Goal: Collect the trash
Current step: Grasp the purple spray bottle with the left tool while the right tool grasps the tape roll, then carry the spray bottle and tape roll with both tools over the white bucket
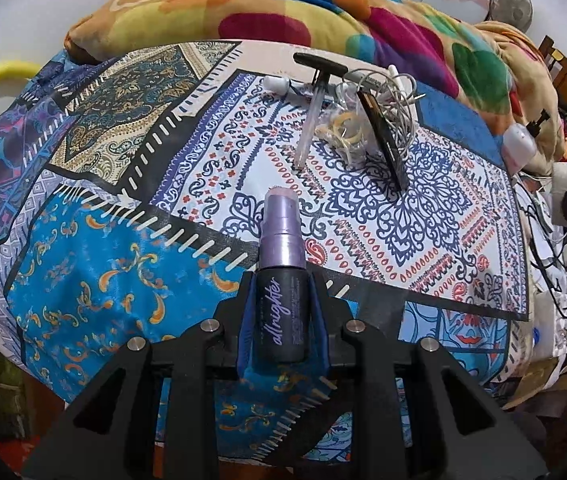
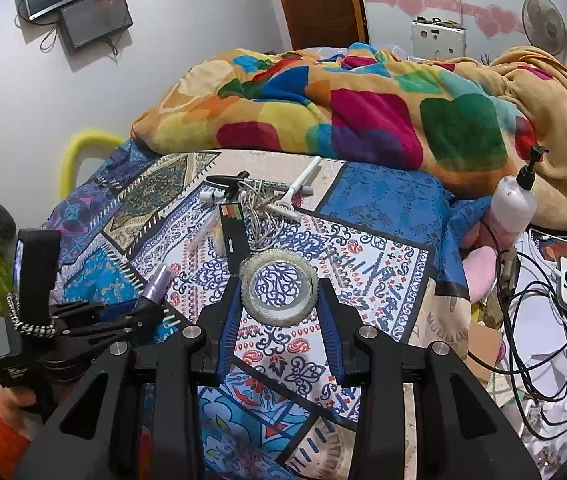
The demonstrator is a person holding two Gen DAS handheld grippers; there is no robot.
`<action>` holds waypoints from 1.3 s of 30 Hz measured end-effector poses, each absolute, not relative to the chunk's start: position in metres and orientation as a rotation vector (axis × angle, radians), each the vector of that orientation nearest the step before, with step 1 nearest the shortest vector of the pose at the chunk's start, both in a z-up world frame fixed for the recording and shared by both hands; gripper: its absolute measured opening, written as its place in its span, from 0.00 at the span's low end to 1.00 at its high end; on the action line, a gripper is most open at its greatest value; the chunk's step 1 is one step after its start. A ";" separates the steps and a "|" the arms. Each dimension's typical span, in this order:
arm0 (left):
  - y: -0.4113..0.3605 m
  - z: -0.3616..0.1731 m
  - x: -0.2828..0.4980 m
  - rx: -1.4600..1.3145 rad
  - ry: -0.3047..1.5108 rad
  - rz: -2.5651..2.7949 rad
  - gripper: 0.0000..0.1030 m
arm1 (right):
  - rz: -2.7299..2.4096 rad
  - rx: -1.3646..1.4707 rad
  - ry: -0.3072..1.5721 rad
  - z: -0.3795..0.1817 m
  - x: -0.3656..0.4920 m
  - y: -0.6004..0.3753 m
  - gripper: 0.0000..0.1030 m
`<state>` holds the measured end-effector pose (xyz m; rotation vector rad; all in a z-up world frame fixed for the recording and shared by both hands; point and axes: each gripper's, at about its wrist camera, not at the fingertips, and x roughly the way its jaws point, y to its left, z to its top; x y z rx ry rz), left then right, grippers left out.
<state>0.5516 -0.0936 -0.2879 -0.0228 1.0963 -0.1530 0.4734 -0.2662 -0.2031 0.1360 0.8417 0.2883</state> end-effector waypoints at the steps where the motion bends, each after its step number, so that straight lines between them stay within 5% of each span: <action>1: -0.095 -0.288 0.552 -0.018 1.095 -0.146 0.25 | 0.291 0.135 0.843 -0.203 0.473 -0.267 0.33; 16: -0.077 -0.240 0.523 -0.073 1.005 -0.122 0.24 | 0.315 0.093 0.809 -0.171 0.450 -0.249 0.33; 28: -0.005 -0.133 0.415 -0.121 0.800 -0.069 0.25 | 0.392 0.023 0.676 -0.096 0.384 -0.189 0.33; 39: 0.082 -0.111 0.311 -0.154 0.746 0.083 0.24 | 0.540 -0.048 0.640 -0.077 0.330 -0.108 0.33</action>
